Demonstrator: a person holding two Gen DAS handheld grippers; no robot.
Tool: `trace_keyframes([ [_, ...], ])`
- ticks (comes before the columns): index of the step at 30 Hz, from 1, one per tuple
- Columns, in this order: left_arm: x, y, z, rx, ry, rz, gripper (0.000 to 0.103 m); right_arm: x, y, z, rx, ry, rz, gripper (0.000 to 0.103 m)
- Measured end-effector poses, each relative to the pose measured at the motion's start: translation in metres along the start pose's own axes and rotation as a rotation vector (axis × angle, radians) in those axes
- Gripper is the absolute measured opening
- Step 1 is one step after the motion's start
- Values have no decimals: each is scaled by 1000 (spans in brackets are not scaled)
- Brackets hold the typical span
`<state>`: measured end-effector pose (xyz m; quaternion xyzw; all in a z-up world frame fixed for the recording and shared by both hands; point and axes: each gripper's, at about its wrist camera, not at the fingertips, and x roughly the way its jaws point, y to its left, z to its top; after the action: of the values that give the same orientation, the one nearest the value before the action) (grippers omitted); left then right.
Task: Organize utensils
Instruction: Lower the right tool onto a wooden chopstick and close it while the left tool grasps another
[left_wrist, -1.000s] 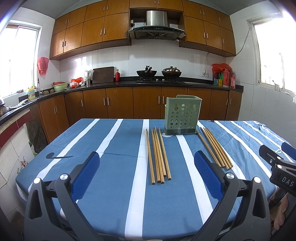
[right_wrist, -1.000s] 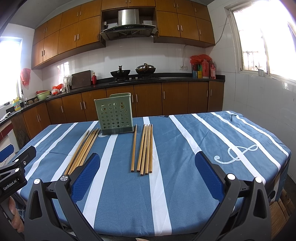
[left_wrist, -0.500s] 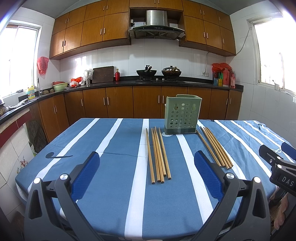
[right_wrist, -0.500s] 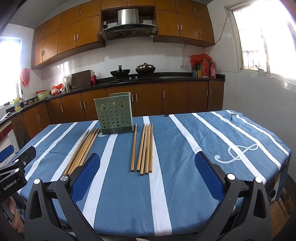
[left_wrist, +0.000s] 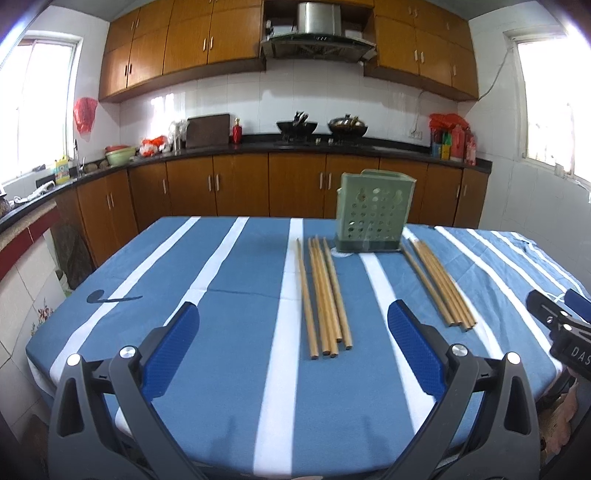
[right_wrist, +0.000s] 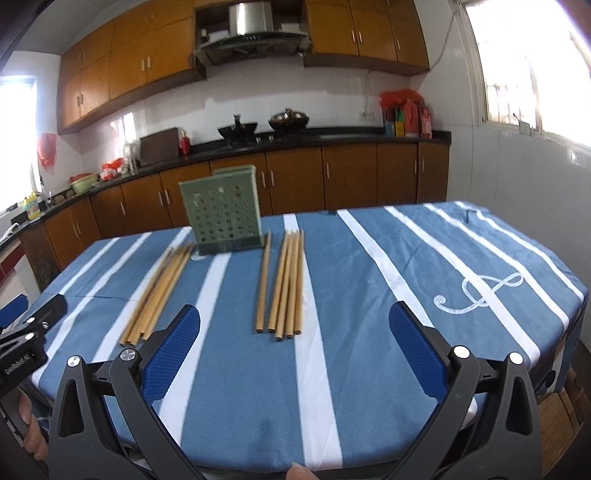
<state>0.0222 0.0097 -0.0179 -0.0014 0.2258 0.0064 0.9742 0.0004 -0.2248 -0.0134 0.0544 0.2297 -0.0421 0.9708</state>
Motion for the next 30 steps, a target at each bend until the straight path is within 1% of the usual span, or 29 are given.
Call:
trace_keyframes([
  [2, 11, 7, 5, -15, 30, 9, 99, 12, -4, 3, 15, 43, -12, 101],
  [3, 17, 10, 8, -22, 47, 14, 99, 20, -7, 6, 28, 67, -17, 98],
  [4, 24, 14, 10, -30, 72, 23, 99, 27, -10, 9, 40, 89, -22, 89],
  [5, 31, 17, 13, -34, 93, 30, 99, 36, -12, 11, 48, 114, -22, 83],
  [6, 40, 20, 16, -39, 117, 36, 99, 43, -15, 13, 52, 134, -20, 73],
  [7, 48, 23, 18, -43, 137, 45, 99, 57, -17, 16, 61, 180, -19, 62],
  [8, 57, 25, 19, -44, 162, 60, 99, 67, -20, 16, 68, 204, -15, 58],
  [9, 65, 27, 21, -44, 181, 69, 99, 77, -22, 18, 79, 235, -5, 50],
  [10, 73, 30, 22, -44, 201, 73, 99, 90, -24, 19, 97, 277, 21, 46],
  [11, 79, 32, 23, -47, 213, 69, 98, 100, -24, 20, 112, 305, 44, 36],
  [13, 91, 36, 25, -54, 237, 51, 89, 117, -25, 21, 122, 343, 69, 26],
  [14, 96, 37, 26, -58, 249, 43, 86, 126, -23, 21, 122, 360, 77, 24],
  [16, 110, 41, 27, -77, 282, 15, 76, 138, -21, 22, 123, 387, 87, 20],
  [17, 116, 43, 28, -85, 296, 4, 74, 145, -23, 23, 125, 397, 96, 19],
  [19, 130, 43, 31, -96, 327, -23, 68, 154, -21, 23, 118, 420, 92, 18],
  [21, 140, 41, 33, -93, 347, -52, 63, 162, -21, 22, 112, 447, 94, 14],
  [22, 144, 39, 34, -88, 355, -62, 60, 164, -20, 22, 107, 437, 96, 11],
  [23, 149, 35, 34, -74, 365, -73, 58, 165, -19, 21, 91, 437, 81, 11],
  [24, 153, 33, 34, -61, 373, -81, 55, 166, -19, 21, 84, 443, 75, 8],
  [30, 172, 19, 30, -25, 436, -146, 38, 165, -25, 22, 60, 428, 48, 8],
])
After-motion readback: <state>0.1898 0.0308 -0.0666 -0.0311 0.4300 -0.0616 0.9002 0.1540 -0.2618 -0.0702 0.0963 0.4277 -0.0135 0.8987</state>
